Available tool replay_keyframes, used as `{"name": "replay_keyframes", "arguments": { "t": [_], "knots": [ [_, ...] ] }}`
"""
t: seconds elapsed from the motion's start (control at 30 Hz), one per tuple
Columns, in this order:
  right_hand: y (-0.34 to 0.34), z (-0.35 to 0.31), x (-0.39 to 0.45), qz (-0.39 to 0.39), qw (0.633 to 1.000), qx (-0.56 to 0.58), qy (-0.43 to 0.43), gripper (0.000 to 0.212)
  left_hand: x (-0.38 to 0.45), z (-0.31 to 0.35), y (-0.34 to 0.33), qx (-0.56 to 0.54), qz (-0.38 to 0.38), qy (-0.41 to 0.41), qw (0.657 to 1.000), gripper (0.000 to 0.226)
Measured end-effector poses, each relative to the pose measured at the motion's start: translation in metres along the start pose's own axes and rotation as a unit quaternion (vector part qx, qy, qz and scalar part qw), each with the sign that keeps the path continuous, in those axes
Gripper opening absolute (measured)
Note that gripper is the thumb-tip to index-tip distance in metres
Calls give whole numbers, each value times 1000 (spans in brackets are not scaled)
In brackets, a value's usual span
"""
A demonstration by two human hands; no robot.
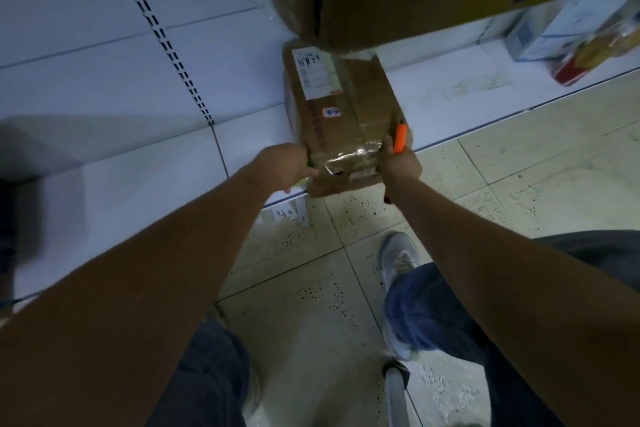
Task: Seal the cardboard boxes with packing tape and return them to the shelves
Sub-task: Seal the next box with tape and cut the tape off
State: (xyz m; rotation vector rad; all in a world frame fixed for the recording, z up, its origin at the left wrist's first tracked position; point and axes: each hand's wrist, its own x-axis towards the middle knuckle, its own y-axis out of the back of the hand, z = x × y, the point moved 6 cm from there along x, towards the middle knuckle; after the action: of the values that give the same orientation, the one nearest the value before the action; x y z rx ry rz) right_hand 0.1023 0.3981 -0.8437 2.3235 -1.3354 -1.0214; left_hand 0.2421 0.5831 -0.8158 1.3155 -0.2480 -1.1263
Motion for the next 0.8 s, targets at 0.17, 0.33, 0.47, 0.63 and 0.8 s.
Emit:
{"name": "replay_keyframes", "arguments": {
  "t": [0.17,0.33,0.47,0.63,0.8],
  "knots": [
    [41,-39,26,61,995,-49,55,45,14,35,-32,-87,-13,-12,996,48],
    [23,-51,21,-11,983,-128,130,56,25,42,-48,-155,-25,-14,987,49],
    [28,-47,-7,57,973,-106,197,61,27,45,-50,-197,-16,-12,980,44],
    [-5,-27,-23,1,957,-159,243,55,30,50,-50,-199,-3,-14,980,40],
    [0,-28,-13,12,949,-203,242,43,15,15,-36,-134,33,69,988,76]
  ]
}}
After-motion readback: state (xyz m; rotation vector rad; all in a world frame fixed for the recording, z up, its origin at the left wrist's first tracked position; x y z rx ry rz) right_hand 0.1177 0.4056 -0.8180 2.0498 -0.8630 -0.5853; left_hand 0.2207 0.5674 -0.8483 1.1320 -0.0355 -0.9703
